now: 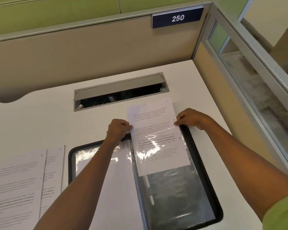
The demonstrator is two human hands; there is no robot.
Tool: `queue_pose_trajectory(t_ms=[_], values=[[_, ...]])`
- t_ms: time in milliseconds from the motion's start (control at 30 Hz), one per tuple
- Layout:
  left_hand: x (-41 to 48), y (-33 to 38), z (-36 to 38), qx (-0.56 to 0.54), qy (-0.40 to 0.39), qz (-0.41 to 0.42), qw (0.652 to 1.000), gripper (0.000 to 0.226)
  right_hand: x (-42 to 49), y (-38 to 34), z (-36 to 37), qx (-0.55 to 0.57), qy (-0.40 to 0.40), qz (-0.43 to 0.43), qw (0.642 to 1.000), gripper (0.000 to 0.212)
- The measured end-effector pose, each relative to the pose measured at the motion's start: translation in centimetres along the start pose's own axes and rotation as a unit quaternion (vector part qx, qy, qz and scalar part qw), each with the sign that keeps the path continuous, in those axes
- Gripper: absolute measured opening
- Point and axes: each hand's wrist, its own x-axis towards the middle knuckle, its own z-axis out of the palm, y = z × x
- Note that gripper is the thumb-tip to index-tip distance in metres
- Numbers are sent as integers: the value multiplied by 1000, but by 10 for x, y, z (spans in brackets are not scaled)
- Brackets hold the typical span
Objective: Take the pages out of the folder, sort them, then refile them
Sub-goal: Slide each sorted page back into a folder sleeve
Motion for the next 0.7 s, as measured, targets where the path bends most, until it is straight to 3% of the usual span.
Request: queue_pose_trajectory(t_ms=[133,267,500,700], values=[[-2,15,1,-57,28,0,998,13,5,-6,11,45,63,-45,996,17],[-2,19,0,-83,53,-3,995,12,10,-9,17,68,112,-58,990,15],[-16,5,-3,-30,-4,7,1000,12,0,-1,8,-27,25,-25,999,10],[-16,27,2,-59,51,1,997,20,4,-9,18,9,110,-78,991,38]])
